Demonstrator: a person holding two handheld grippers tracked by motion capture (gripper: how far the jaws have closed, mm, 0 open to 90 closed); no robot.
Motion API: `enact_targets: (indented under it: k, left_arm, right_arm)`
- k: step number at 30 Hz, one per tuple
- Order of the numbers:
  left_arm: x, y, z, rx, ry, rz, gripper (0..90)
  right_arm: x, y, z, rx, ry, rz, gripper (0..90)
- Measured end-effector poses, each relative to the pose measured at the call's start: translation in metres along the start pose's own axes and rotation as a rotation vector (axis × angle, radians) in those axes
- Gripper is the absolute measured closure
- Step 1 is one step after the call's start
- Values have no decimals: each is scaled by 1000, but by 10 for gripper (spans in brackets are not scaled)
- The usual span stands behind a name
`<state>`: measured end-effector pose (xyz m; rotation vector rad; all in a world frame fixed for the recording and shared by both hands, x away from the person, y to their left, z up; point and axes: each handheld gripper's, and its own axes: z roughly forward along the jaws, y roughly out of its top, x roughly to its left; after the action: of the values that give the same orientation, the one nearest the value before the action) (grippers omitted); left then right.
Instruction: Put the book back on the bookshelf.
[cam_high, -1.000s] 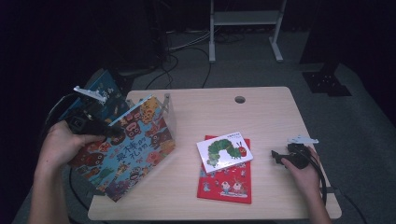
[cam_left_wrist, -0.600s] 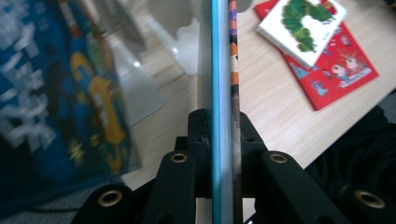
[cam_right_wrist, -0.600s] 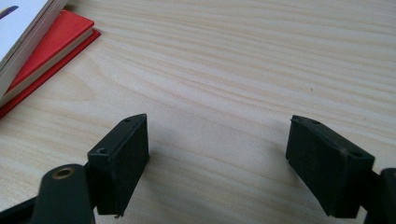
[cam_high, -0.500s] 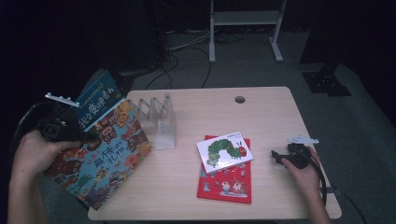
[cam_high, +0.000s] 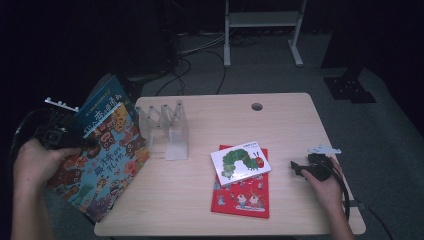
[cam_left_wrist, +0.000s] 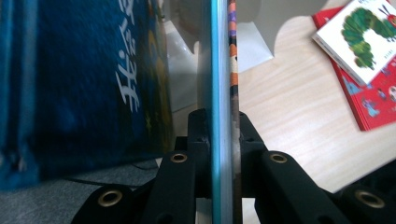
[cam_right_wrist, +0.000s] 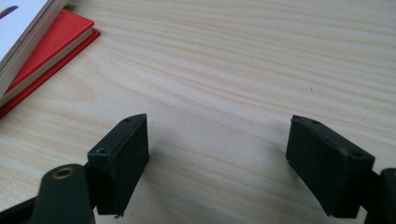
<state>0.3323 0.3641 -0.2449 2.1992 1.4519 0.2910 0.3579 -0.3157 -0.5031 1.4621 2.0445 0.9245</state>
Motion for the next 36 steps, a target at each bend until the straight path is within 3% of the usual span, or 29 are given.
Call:
enact_targets:
  k: [10, 24, 36]
  left_arm:
    - [0, 18, 12, -33, 38, -53, 803]
    - [-3, 45, 31, -44, 102, -81, 801]
    - [0, 43, 35, -58, 97, -91, 799]
  right_arm:
    - [0, 0, 0, -1, -2, 1, 205]
    - [0, 0, 0, 0, -2, 2, 205]
    - [0, 0, 0, 0, -2, 2, 205]
